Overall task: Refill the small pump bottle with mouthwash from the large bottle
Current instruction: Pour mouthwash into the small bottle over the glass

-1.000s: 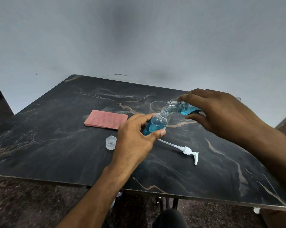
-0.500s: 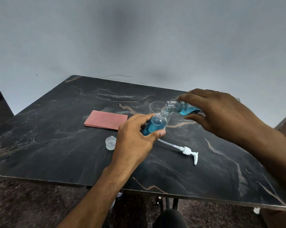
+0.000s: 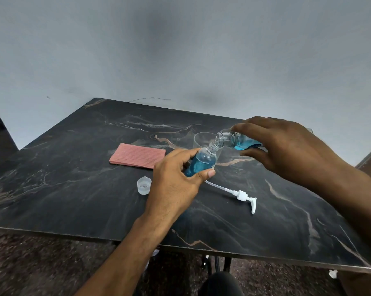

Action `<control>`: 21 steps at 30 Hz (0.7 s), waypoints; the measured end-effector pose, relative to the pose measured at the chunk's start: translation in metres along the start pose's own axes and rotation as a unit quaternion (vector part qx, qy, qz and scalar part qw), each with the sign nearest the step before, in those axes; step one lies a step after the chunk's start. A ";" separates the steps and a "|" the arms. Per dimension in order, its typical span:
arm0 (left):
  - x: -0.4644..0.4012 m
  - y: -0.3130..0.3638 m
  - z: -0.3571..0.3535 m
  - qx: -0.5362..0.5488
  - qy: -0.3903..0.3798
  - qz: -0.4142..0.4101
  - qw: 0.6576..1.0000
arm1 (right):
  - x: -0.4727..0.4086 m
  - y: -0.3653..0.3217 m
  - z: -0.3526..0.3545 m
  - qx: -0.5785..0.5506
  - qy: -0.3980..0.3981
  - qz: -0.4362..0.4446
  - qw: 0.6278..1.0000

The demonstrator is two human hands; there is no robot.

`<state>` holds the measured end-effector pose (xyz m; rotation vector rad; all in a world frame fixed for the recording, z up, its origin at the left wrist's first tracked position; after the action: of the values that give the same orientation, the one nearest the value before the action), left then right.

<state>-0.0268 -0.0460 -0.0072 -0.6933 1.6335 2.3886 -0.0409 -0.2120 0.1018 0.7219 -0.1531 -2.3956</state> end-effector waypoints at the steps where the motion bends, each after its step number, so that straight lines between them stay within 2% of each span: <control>1: 0.000 0.000 0.000 0.000 0.000 0.001 1.000 | 0.000 0.000 0.000 0.001 0.000 -0.001 1.000; 21: 0.002 0.000 0.000 -0.004 -0.007 0.008 1.000 | 0.001 -0.002 0.001 0.002 -0.008 0.001 1.000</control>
<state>-0.0284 -0.0466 -0.0085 -0.6659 1.6303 2.4073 -0.0433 -0.2109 0.1018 0.7038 -0.1657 -2.3998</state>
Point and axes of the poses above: each hand's wrist, its own x-axis away from the middle knuckle, its own z-axis out of the back of the hand, y = z × x, the point moved 8 cm from there along -x, towards the middle knuckle, and after that the axes turned 4 degrees about y, right-handed, at the moved point
